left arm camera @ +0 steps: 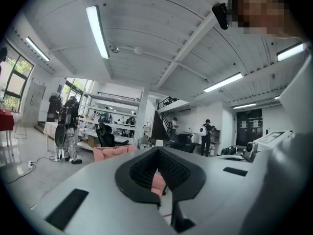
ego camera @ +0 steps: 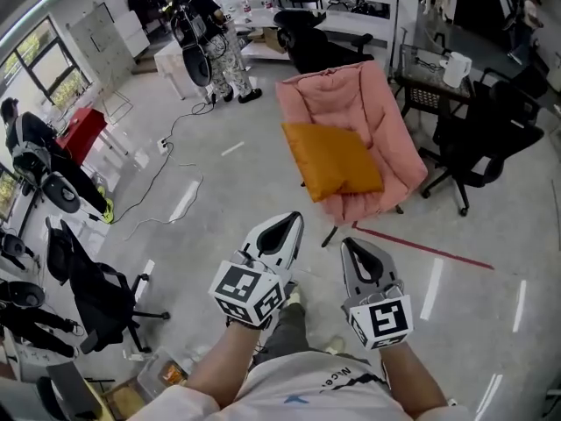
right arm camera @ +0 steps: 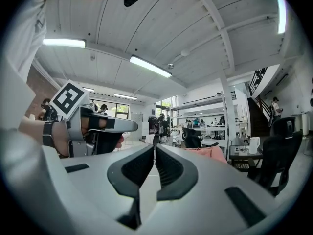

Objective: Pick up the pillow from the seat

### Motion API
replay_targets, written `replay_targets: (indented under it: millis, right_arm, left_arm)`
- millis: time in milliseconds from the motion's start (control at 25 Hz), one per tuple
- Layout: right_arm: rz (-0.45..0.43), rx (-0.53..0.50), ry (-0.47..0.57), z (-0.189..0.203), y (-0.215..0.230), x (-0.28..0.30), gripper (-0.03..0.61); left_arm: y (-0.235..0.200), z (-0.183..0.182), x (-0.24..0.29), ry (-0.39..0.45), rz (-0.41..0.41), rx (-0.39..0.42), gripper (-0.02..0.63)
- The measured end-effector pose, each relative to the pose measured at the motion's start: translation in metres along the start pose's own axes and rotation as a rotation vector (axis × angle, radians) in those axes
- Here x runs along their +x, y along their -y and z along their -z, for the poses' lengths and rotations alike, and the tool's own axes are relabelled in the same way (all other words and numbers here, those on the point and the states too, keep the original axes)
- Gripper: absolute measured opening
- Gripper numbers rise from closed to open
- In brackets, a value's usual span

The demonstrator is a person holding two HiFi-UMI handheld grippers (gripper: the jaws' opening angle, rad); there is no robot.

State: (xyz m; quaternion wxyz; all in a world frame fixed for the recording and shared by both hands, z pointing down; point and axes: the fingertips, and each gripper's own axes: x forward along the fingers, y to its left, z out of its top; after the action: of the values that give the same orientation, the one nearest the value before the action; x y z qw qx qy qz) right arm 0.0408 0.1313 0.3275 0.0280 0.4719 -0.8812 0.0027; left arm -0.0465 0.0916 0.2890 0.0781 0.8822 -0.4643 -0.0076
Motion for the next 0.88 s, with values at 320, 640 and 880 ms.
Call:
replay_targets:
  millis: [320,640,880]
  right_arm:
    - [0.041,0.008,-0.100,0.041,0.011,0.113,0.017]
    - [0.123,-0.006,-0.186,0.067,0.031,0.238,0.018]
    - [0.202,-0.025,-0.270,0.100,0.043,0.284,0.018]
  left_arm:
    - [-0.105,0.023,0.066,-0.051,0.014,0.037,0.009]
    - [-0.220,0.038,0.144,-0.098,0.069,0.011,0.009]
    - [-0.278,0.059,0.189,-0.125,0.092,-0.004,0.009]
